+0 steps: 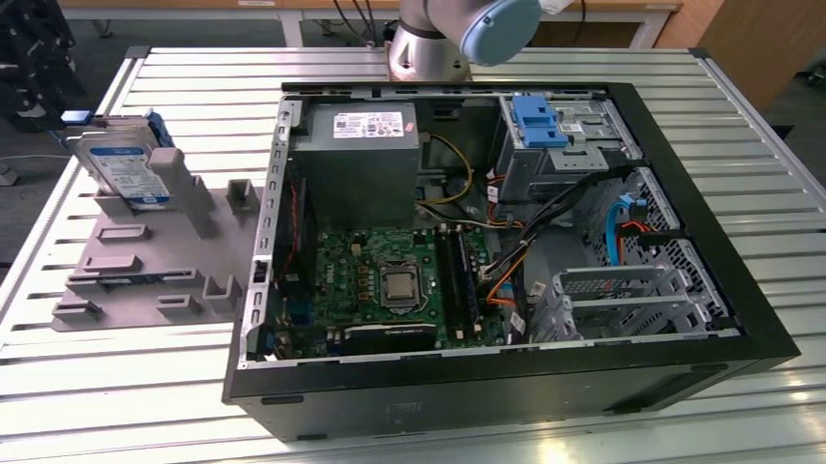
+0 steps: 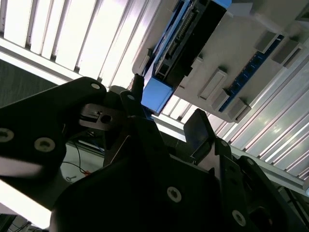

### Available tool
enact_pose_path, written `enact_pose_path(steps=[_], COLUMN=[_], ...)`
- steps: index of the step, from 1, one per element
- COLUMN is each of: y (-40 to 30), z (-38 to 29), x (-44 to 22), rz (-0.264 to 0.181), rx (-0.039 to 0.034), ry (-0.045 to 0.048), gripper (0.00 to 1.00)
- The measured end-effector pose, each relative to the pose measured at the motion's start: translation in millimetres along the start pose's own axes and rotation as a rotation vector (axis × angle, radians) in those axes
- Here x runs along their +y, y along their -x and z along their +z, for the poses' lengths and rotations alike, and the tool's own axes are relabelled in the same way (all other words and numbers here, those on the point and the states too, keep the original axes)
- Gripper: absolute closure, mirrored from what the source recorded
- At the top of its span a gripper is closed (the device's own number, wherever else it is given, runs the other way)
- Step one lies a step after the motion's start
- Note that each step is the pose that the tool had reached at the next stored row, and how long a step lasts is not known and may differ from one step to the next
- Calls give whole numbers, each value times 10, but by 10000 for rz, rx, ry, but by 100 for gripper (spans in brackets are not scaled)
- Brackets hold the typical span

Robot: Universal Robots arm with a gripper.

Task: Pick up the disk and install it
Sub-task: 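Pick up the disk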

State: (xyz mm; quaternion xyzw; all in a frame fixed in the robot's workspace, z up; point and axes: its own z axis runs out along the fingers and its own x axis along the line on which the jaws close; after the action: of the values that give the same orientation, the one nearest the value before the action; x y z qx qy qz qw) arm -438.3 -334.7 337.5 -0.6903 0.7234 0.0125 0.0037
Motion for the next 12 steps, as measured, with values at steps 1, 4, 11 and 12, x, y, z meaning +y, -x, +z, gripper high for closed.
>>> enact_pose_path(steps=[1,4,11,12], y=[1,2,0,0], z=[11,46,129,139], x=[0,1,20,25], rz=[0,0,-3,-5], rx=[0,1,1,1], ry=[-1,2,1,2], gripper=[40,40,40,40])
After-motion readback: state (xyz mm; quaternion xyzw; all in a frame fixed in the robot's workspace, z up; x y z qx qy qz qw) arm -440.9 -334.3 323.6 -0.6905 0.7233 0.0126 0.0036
